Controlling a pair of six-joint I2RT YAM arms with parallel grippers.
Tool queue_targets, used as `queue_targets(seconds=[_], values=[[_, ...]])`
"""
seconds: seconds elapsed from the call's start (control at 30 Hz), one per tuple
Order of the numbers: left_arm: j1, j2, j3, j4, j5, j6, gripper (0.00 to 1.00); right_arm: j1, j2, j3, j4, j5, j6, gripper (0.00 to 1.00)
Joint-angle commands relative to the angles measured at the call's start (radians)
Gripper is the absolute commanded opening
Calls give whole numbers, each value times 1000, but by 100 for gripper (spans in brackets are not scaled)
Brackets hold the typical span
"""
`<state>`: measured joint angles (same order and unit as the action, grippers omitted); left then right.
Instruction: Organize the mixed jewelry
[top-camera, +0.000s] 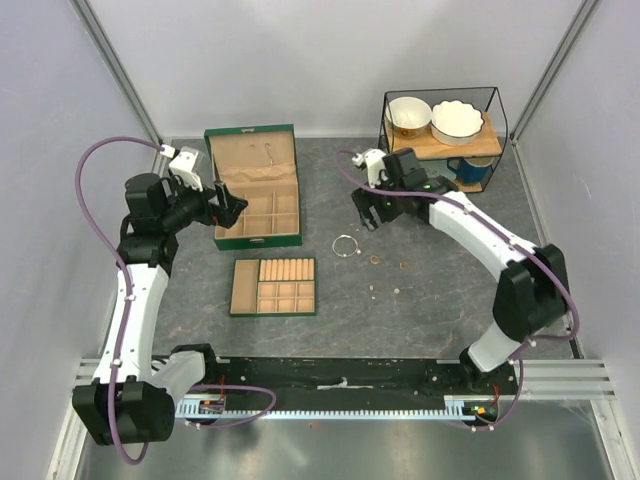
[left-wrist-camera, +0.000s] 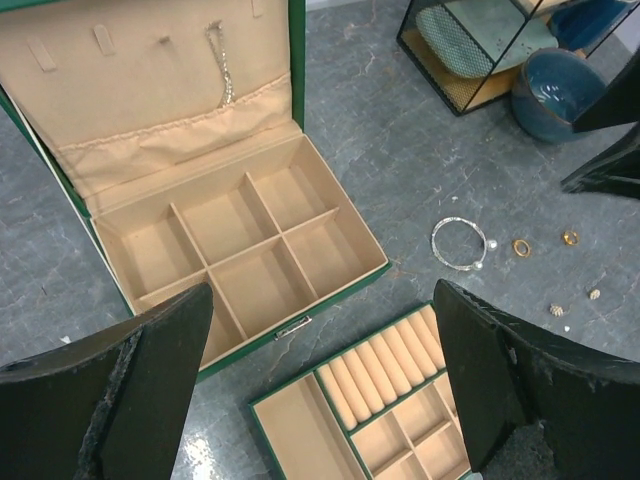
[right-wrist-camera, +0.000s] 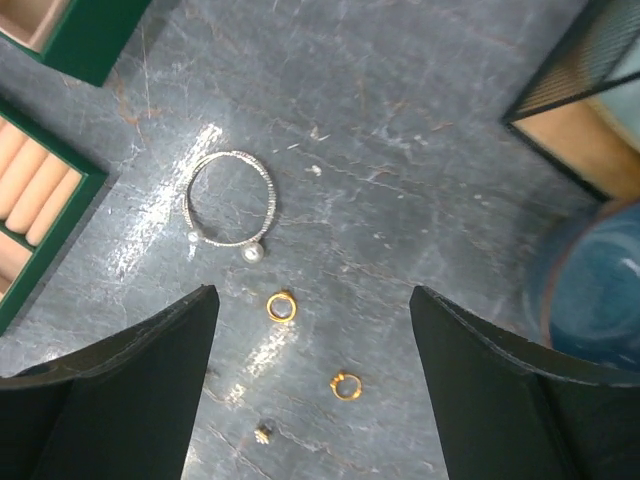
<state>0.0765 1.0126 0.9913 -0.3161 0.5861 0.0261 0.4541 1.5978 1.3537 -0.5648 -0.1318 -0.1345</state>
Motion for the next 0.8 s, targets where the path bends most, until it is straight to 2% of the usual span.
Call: queue_targets(seconds=[0.0, 0.13, 0.27, 0.77], values=[[2, -5, -16, 28, 8, 46, 99, 40, 94, -2, 100, 72, 15, 84], [0, -8, -39, 41, -6, 49, 99, 69, 191, 31, 126, 80, 21, 79], [3, -11, -49, 54, -8, 46, 99, 87, 273, 62, 129, 86, 18, 71], [0, -12, -65, 63, -5, 48, 99, 129, 382, 85, 140, 78, 26, 59]])
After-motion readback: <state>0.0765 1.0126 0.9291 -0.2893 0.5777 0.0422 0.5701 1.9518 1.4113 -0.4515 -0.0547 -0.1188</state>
